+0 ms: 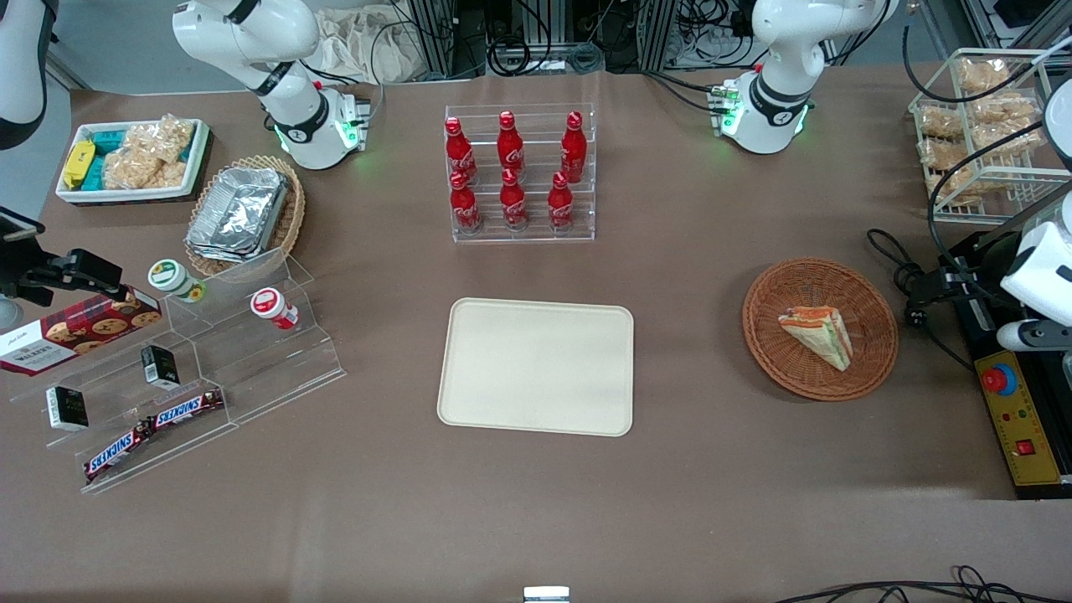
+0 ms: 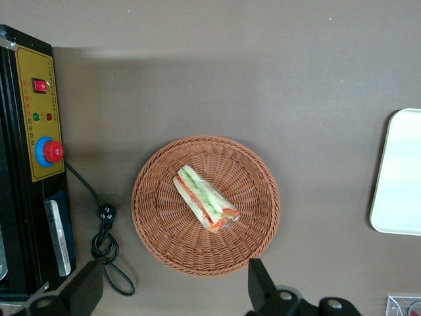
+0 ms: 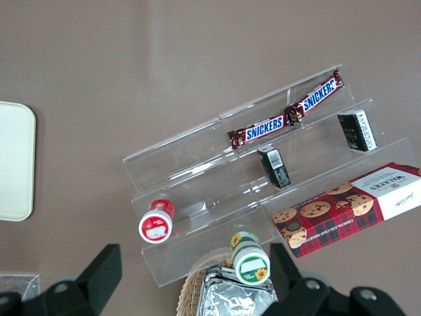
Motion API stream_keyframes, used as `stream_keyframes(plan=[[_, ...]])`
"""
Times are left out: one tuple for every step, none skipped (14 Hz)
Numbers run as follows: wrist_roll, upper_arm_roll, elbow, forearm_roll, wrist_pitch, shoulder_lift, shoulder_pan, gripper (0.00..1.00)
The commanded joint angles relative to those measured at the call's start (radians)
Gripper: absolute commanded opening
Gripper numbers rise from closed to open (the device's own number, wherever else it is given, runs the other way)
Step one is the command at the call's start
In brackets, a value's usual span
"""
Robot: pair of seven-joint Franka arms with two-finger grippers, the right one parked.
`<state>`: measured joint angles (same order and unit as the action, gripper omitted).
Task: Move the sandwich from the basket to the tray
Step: 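Move the left gripper down over the wrapped sandwich in the wicker basket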
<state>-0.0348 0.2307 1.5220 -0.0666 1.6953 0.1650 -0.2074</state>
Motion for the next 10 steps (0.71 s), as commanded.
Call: stream_keyframes(plan=[[-0.049,0.009,-0.039,-0.004,-0.023,0.022,0.002,0.99],[-0.062,0.007,-0.039,-0.004,-0.023,0.022,0.006,0.99],[-0.071,0.007,-0.042,-0.001,-0.023,0.033,0.014,0.99],[-0.083,0.009,-0.054,-0.001,-0.025,0.05,0.014,0.99],[-0.12,0.009,-0.059,0.01,-0.022,0.057,0.017,0.99],[-0.201,0.009,-0.048,0.017,-0.023,0.062,0.031,0.98],[-0.309,0.009,-0.027,0.019,-0.02,0.062,0.043,0.97],[-0.435,0.009,-0.007,0.021,-0.013,0.062,0.048,0.97],[-0.559,0.009,0.01,0.018,-0.009,0.068,0.061,0.95],[-0.639,0.009,0.032,0.014,-0.002,0.077,0.072,0.93]])
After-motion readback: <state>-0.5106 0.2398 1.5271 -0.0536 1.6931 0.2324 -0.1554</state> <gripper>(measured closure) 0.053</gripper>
